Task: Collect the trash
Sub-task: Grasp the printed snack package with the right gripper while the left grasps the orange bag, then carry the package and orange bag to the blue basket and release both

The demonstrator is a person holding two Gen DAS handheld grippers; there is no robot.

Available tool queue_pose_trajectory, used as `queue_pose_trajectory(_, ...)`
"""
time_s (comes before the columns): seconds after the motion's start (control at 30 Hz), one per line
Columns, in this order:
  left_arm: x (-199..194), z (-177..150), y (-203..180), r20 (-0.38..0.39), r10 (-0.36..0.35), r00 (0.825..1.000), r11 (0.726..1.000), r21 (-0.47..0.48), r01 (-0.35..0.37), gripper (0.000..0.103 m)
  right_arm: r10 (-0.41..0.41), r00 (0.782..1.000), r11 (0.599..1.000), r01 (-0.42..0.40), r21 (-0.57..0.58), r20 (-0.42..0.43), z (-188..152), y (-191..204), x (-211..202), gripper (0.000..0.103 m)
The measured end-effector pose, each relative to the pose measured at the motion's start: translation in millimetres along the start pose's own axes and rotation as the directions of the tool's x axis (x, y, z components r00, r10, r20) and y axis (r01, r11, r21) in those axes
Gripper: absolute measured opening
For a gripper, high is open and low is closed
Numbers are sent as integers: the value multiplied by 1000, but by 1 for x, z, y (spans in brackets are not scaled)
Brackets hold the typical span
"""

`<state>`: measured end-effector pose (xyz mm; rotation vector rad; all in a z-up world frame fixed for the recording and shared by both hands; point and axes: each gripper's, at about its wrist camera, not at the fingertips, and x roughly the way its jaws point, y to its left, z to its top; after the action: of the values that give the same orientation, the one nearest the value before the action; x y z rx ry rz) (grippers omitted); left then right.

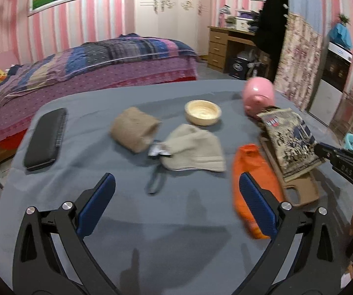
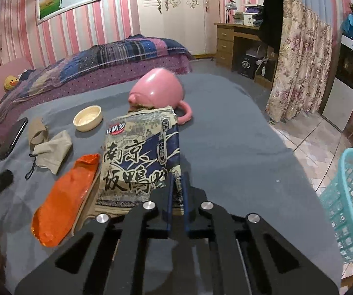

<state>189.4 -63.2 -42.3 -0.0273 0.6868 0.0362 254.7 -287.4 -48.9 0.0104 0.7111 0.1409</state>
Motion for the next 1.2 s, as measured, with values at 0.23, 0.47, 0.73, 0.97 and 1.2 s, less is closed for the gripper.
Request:
queue_pose_trajectory(0.23, 23, -3, -47, -89, -70, 994, 997, 35, 73, 97, -75, 997, 997, 75, -10, 14, 0, -30, -21, 6)
queue_pose_trajectory(0.47, 49, -8, -65, -187, -102, 977, 993, 35, 110, 60, -97, 995, 994, 99, 43, -34, -8, -77, -34, 6)
queue_pose_trajectory(0.73, 49, -9, -68, -183, -105, 978, 992, 46, 115, 2, -96, 991, 987, 107, 121, -94, -17, -109, -25, 8)
queue_pose_trajectory(0.97, 25, 6, -56, -104, -115, 988, 992, 38, 120, 0, -82, 991, 982, 99, 163, -107, -24, -115, -19, 60)
queue_pose_trajectory(1.2, 11, 13, -57, -61, -107, 992, 992, 67, 111, 0, -53, 990, 972, 82, 219, -134, -25, -122, 1, 60)
